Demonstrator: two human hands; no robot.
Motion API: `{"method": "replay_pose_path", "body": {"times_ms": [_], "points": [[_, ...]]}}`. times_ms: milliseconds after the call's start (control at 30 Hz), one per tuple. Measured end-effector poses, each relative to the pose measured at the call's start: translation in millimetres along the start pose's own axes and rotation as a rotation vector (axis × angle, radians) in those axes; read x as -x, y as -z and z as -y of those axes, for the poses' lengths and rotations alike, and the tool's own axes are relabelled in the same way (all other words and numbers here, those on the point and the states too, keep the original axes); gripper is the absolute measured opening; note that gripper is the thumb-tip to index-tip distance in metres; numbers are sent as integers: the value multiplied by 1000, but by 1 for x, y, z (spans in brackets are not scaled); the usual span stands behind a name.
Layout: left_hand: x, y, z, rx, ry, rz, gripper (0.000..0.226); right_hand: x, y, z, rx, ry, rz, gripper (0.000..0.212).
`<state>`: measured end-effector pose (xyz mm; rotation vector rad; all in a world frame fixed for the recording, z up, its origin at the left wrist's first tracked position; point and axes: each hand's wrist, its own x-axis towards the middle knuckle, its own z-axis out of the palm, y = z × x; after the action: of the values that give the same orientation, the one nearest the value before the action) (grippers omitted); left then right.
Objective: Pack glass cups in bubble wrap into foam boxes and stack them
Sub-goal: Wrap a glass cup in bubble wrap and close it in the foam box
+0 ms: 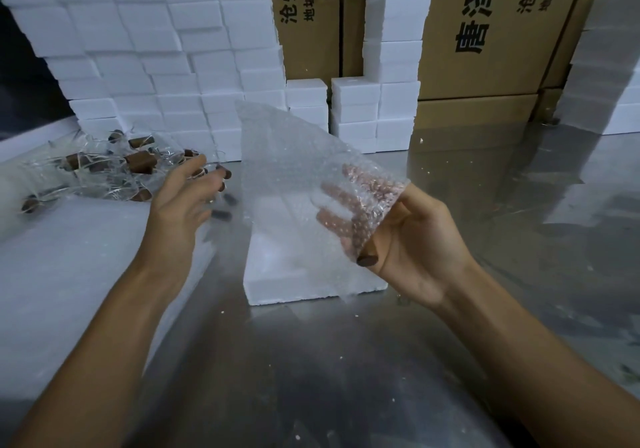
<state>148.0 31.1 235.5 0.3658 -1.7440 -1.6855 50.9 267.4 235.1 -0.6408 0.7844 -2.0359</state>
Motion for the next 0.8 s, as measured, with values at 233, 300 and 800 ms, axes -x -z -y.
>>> {"method": "replay_pose_path", "body": {"times_ms": [233,300,800], "points": [[6,-10,4,-136,-180,33,22,2,5,5,-178,-62,83,32],[9,-16,0,-93,-206,-6,19,1,5,6,-215,-57,98,32],[21,-22,-18,236,90,279,19,7,-2,-2,236,93,-11,19]]}}
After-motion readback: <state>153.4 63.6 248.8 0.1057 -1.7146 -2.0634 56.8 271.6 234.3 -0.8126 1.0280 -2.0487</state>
